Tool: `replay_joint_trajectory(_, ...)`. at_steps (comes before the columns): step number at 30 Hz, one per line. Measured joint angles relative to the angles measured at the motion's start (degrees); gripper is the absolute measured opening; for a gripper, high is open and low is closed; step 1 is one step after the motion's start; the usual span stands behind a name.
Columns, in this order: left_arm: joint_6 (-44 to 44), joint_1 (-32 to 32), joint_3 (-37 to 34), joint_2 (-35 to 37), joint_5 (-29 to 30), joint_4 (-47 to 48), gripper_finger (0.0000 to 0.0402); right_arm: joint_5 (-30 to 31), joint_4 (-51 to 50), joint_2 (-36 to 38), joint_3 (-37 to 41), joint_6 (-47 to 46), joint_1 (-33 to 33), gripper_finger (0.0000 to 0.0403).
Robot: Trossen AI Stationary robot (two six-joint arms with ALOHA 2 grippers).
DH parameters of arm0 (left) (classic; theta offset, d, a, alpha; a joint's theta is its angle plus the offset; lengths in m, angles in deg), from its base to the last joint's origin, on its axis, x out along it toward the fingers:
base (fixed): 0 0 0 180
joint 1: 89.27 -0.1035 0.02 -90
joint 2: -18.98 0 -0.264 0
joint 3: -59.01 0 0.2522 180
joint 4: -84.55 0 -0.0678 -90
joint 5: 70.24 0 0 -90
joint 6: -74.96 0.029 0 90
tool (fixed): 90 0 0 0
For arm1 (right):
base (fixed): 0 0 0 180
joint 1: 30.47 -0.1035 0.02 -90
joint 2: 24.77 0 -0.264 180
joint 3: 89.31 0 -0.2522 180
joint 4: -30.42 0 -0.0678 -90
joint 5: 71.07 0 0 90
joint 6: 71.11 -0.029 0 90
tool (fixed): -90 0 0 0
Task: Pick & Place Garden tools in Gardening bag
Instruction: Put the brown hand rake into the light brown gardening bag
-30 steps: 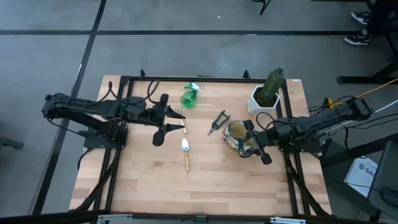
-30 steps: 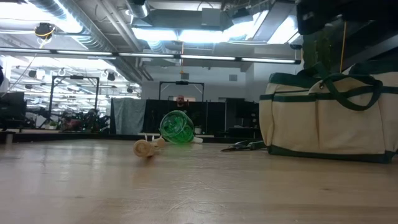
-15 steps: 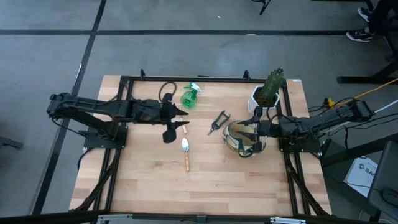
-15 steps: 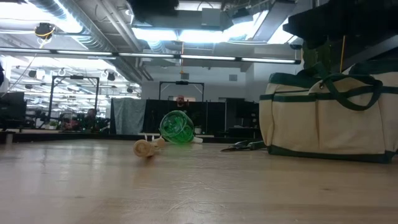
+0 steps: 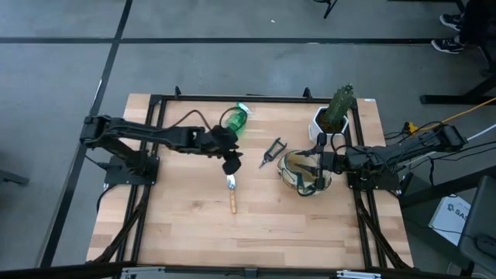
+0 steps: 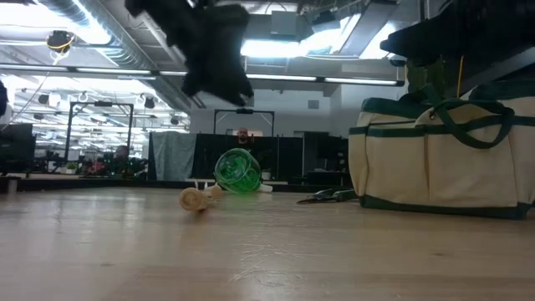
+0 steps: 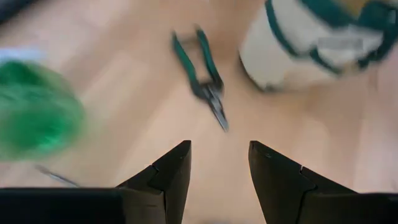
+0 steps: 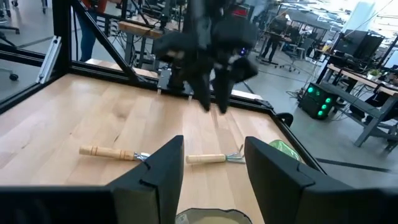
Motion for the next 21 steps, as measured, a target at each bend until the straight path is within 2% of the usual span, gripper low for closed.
replay_joint_trajectory(3,-0.4,-0.8,0.0,-1.7,-7.6,3.0,0.0157,0.0,0.0,0.0,0.0,0.0,0.0,0.0172)
replay_joint_trajectory(5,-4.7,-1.1,0.0,-2.4,-9.0,5.2,0.0157,0.0,0.0,0.0,0.0,0.0,0.0,0.0172)
replay_joint_trajectory(9,-15.4,-1.3,0.0,-3.9,-6.2,10.1,0.0157,0.0,0.0,0.0,0.0,0.0,0.0,0.0172)
replay_joint_trajectory(14,-27.6,-1.3,0.0,-6.8,-0.9,11.3,0.0157,-0.6,-0.1,0.0,0.0,0.0,0.0,0.0172)
replay_joint_trajectory(21,-38.5,-1.2,0.0,-12.8,4.3,11.5,0.0157,-0.6,-0.6,0.0,0.0,-1.9,0.0,0.0172)
